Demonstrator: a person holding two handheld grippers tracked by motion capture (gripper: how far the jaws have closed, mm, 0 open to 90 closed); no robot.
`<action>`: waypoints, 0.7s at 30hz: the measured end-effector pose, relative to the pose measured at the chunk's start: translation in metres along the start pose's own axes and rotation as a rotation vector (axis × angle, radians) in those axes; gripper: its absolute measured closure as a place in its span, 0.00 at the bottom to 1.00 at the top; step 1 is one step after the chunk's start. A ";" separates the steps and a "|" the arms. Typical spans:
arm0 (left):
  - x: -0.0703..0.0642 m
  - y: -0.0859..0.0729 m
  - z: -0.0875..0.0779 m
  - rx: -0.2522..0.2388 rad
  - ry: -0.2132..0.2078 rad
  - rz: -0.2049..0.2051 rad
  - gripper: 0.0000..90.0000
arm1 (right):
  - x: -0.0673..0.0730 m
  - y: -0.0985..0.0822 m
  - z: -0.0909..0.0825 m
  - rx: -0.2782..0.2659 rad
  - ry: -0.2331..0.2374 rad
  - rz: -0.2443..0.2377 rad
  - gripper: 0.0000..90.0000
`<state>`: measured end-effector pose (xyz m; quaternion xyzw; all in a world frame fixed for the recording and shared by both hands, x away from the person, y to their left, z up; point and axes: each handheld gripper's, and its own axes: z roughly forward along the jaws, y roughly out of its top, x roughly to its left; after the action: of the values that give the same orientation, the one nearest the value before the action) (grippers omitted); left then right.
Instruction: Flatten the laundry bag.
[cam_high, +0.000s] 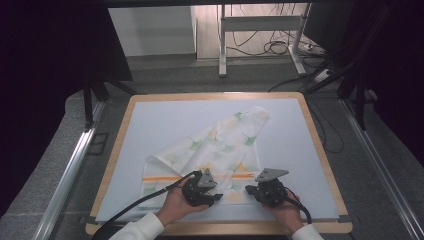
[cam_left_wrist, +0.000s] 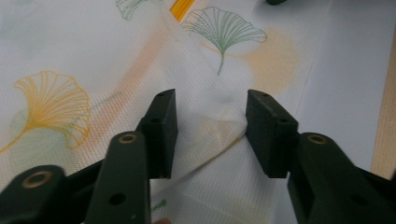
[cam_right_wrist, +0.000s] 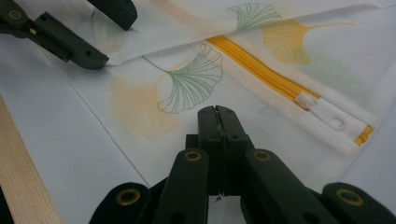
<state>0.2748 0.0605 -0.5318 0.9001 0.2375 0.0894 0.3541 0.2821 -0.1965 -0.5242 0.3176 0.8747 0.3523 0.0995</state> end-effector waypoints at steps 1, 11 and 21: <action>0.000 0.000 0.000 0.002 0.008 -0.002 0.68 | 0.000 0.000 0.000 0.000 0.000 -0.001 0.99; 0.005 0.001 -0.001 -0.015 0.030 -0.024 0.93 | 0.000 0.000 0.000 -0.001 -0.002 -0.006 0.99; 0.008 0.004 -0.011 -0.061 0.059 -0.018 0.97 | 0.000 0.000 0.000 0.000 0.002 -0.011 0.99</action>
<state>0.2795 0.0689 -0.5213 0.8837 0.2532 0.1196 0.3749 0.2822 -0.1969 -0.5243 0.3125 0.8765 0.3522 0.1003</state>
